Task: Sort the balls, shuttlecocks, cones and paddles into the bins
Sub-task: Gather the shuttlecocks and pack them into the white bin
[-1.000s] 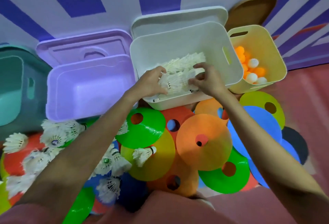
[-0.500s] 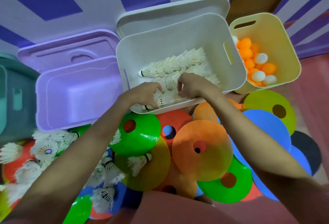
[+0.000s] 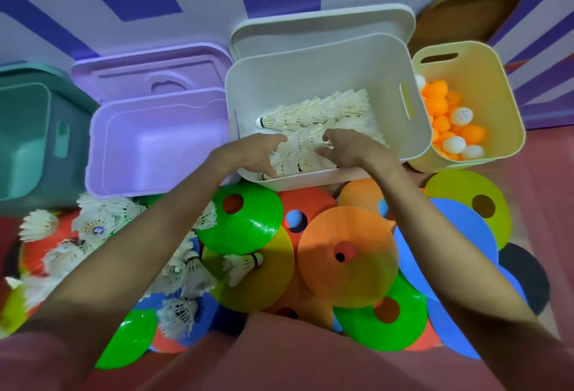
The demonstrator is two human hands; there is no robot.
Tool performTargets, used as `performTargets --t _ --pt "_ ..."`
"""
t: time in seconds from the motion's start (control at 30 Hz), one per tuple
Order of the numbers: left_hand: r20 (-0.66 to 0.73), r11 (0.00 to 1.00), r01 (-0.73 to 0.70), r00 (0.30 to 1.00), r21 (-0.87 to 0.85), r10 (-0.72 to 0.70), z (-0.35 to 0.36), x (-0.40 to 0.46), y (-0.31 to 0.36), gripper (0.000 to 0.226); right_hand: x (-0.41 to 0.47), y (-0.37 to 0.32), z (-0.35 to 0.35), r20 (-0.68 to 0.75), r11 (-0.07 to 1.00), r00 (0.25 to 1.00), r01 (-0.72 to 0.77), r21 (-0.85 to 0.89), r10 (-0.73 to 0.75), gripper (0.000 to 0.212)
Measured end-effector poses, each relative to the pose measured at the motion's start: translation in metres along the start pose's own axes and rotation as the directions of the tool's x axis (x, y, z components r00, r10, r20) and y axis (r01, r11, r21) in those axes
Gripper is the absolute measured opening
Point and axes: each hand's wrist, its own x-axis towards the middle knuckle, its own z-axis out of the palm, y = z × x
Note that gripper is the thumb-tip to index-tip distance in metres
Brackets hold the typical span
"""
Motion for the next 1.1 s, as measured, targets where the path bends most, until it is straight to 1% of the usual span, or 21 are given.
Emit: performTargets --t 0.13,0.2,0.23,0.27,0.3,0.37,0.4,0.43,0.47,0.53,0.6,0.63,0.7,0.8,0.87,0.9,0.97,1.0,1.03,1.1 --pt "-0.1 0.998 -0.049 0.994 -0.029 0.046 0.0 -0.019 -0.003 0.066 -0.012 -0.008 0.004 -0.06 0.998 0.998 -0.015 -0.053 0.012 0.044" --pt "-0.192 0.992 -0.1 0.978 -0.075 0.084 0.001 -0.033 -0.006 0.054 -0.02 -0.013 0.007 -0.132 0.998 0.991 -0.018 -0.054 0.011 0.044" --pt "-0.266 0.985 -0.138 0.958 -0.107 0.105 0.002 -0.041 -0.008 0.047 -0.025 -0.016 0.008 -0.184 0.999 0.983 -0.011 -0.047 0.002 0.043" --pt "-0.362 0.973 -0.184 0.924 -0.141 0.122 0.004 -0.05 -0.01 0.04 -0.03 -0.019 0.01 -0.25 0.999 0.968 0.015 -0.039 -0.024 0.042" --pt "-0.466 0.957 -0.233 0.875 -0.172 0.129 0.008 -0.061 -0.012 0.034 -0.036 -0.023 0.013 -0.327 0.997 0.942 0.069 -0.025 -0.073 0.04" --pt "-0.648 0.917 -0.329 0.753 -0.227 0.11 0.017 -0.083 -0.017 0.028 -0.048 -0.033 0.021 -0.484 0.967 0.853 0.25 0.046 -0.198 0.033" --pt "-0.711 0.897 -0.365 0.698 -0.251 0.085 0.023 -0.095 -0.02 0.028 -0.057 -0.04 0.026 -0.546 0.932 0.799 0.351 0.087 -0.25 0.029" --pt "-0.753 0.882 -0.384 0.656 -0.274 0.052 0.03 -0.107 -0.024 0.028 -0.066 -0.048 0.032 -0.588 0.891 0.753 0.439 0.113 -0.296 0.026" --pt "-0.778 0.873 -0.388 0.629 -0.295 0.016 0.038 -0.117 -0.029 0.028 -0.074 -0.057 0.039 -0.612 0.854 0.717 0.505 0.125 -0.334 0.024" --pt "-0.79 0.868 -0.361 0.611 -0.34 -0.055 0.056 -0.135 -0.043 0.023 -0.09 -0.074 0.058 -0.616 0.808 0.682 0.577 0.121 -0.394 0.023" --pt "-0.768 0.877 -0.308 0.632 -0.368 -0.1 0.078 -0.151 -0.059 0.019 -0.099 -0.088 0.082 -0.576 0.79 0.68 0.606 0.092 -0.454 0.021" --pt "-0.756 0.881 -0.292 0.646 -0.372 -0.104 0.09 -0.158 -0.068 0.018 -0.101 -0.094 0.096 -0.54 0.787 0.691 0.612 0.083 -0.48 0.021" --pt "-0.726 0.885 -0.272 0.681 -0.378 -0.1 0.114 -0.171 -0.084 0.018 -0.101 -0.102 0.124 -0.435 0.803 0.74 0.592 0.061 -0.513 0.025" --pt "-0.634 0.903 -0.211 0.769 -0.374 -0.083 0.144 -0.189 -0.102 0.018 -0.099 -0.114 0.167 -0.215 0.845 0.822 0.534 -0.029 -0.527 0.042" --pt "-0.575 0.919 -0.202 0.818 -0.339 -0.032 0.158 -0.198 -0.111 0.02 -0.097 -0.12 0.189 -0.092 0.856 0.852 0.506 -0.105 -0.515 0.056" --pt "-0.552 0.925 -0.205 0.834 -0.321 -0.007 0.163 -0.202 -0.113 0.022 -0.098 -0.123 0.197 -0.056 0.857 0.861 0.494 -0.145 -0.506 0.062" --pt "-0.499 0.943 -0.194 0.866 -0.271 0.035 0.169 -0.207 -0.118 0.028 -0.098 -0.127 0.208 -0.028 0.857 0.873 0.47 -0.212 -0.486 0.068" --pt "-0.459 0.955 -0.18 0.887 -0.235 0.054 0.171 -0.208 -0.12 0.033 -0.098 -0.128 0.212 -0.03 0.858 0.879 0.457 -0.234 -0.477 0.067" --pt "-0.415 0.967 -0.171 0.907 -0.19 0.079 0.172 -0.208 -0.121 0.039 -0.098 -0.128 0.214 -0.034 0.859 0.883 0.445 -0.252 -0.468 0.064" --pt "-0.332 0.978 -0.194 0.93 -0.082 0.156 0.174 -0.205 -0.123 0.051 -0.097 -0.127 0.217 -0.052 0.857 0.886 0.43 -0.284 -0.462 0.049"
